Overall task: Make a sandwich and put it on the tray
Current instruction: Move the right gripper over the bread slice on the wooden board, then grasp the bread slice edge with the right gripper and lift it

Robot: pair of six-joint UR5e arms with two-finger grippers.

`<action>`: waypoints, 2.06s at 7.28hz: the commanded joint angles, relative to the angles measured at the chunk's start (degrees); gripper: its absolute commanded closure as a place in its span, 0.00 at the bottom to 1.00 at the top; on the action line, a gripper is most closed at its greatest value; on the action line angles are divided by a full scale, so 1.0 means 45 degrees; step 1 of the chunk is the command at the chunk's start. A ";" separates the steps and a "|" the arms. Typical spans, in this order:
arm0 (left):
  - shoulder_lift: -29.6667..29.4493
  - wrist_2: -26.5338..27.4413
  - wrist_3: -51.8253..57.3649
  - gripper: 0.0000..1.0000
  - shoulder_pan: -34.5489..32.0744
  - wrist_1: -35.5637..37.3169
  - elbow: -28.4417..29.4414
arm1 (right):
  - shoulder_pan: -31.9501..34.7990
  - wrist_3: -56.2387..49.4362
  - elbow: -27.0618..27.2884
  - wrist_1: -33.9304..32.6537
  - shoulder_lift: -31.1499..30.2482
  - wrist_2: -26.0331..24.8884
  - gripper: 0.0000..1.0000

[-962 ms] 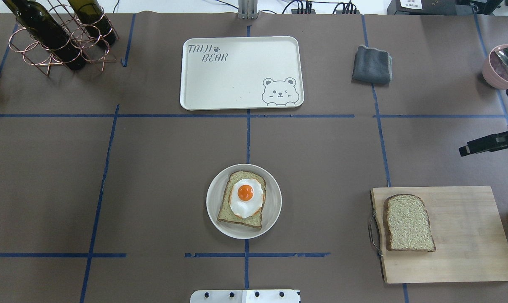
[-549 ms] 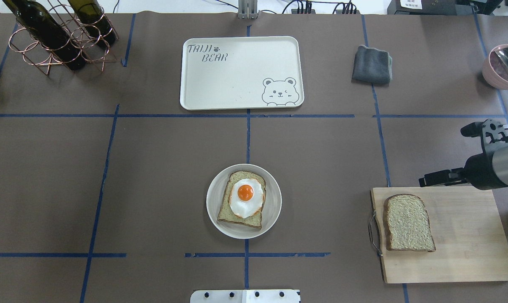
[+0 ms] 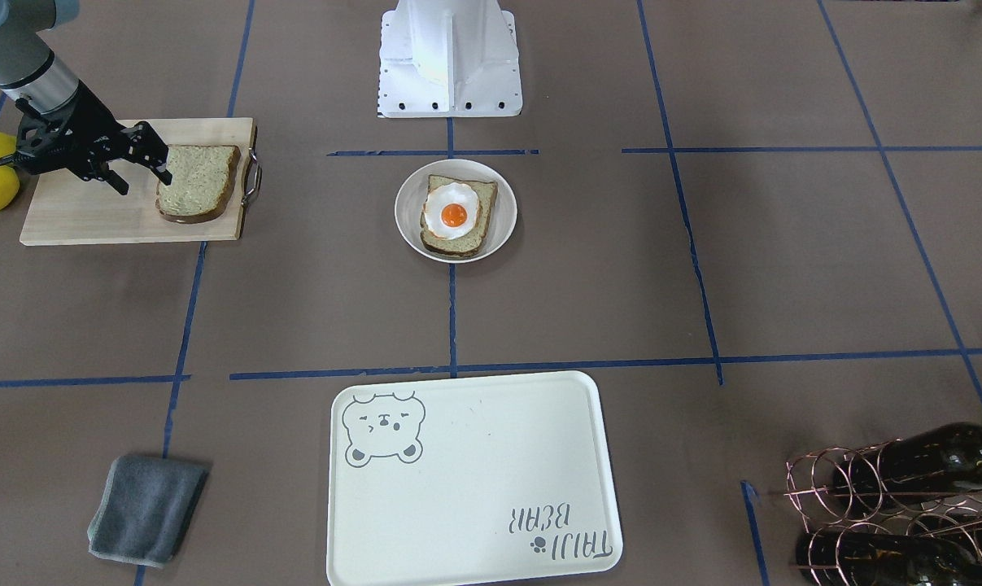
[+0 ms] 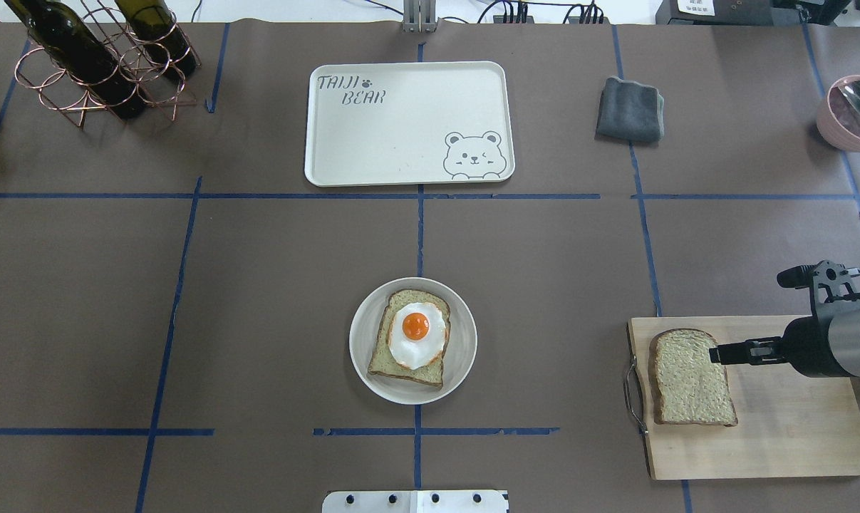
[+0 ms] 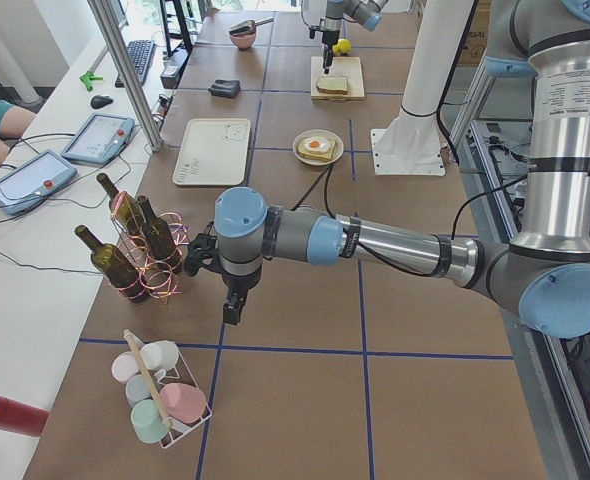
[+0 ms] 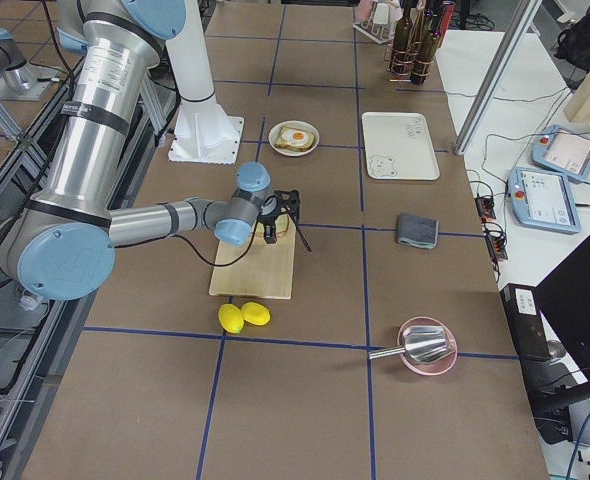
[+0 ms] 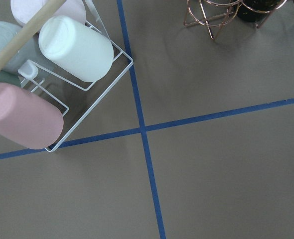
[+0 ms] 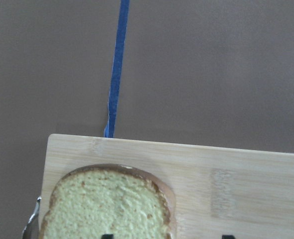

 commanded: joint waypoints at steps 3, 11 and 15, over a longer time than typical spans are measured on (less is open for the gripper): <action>0.0044 0.0000 0.0000 0.00 -0.0019 0.0019 -0.0015 | -0.0713 0.0054 -0.0024 0.0046 0.0081 -0.0472 0.26; 0.0083 0.0000 0.0000 0.00 -0.0039 0.0020 -0.0053 | -0.1066 0.0035 0.0035 0.0065 0.0062 -0.0746 1.00; 0.0122 0.0000 0.0000 0.00 -0.0058 0.0020 -0.0171 | -0.0930 0.0054 0.1164 0.0104 -0.0074 0.0190 1.00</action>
